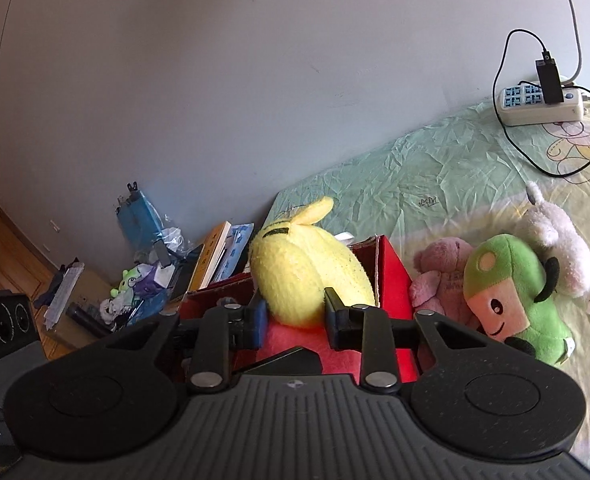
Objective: Organize objects
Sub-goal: 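Carry the tiger plush into the red box and lower it inside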
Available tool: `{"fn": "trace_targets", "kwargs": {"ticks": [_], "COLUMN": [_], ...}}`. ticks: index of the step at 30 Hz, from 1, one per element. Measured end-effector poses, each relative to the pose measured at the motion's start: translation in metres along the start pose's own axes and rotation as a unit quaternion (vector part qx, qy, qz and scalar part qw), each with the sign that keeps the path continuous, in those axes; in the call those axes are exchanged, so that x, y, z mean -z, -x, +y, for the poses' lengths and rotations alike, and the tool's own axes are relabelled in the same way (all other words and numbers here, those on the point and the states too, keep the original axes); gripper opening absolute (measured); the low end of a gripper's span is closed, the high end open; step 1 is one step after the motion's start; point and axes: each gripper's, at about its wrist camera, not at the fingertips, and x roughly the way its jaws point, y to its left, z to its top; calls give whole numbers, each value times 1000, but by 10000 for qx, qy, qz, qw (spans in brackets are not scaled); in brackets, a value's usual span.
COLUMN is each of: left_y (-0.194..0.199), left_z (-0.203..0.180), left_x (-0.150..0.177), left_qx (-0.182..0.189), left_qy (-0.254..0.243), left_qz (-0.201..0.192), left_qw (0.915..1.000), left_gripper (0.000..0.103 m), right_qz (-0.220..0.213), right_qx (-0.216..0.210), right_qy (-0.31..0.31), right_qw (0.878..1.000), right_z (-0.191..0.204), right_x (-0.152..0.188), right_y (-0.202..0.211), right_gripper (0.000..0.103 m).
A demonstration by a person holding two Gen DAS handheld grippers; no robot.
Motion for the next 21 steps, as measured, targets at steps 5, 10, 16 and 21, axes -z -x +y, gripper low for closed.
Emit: {"fn": "trace_targets", "kwargs": {"ticks": [5, 10, 16, 21], "left_y": [4, 8, -3, -14], "left_z": [15, 27, 44, 57], "left_x": [-2, -2, 17, 26], "left_qx": [45, 40, -300, -478], "left_qy": [-123, -187, -291, -179], "left_qz": [-25, -28, 342, 651], "left_qw": [9999, 9998, 9985, 9966], "left_gripper": [97, 97, 97, 97], "right_qz": [-262, -505, -639, -478], "right_qx": [25, 268, 503, 795], "right_qy": [-185, -208, -82, -133], "right_qw": [9995, 9981, 9967, 9956], "right_z": [6, 12, 9, 6], "right_x": [4, 9, 36, 47], "right_y": [-9, -16, -21, -23], "right_gripper": [25, 25, 24, 24]}}
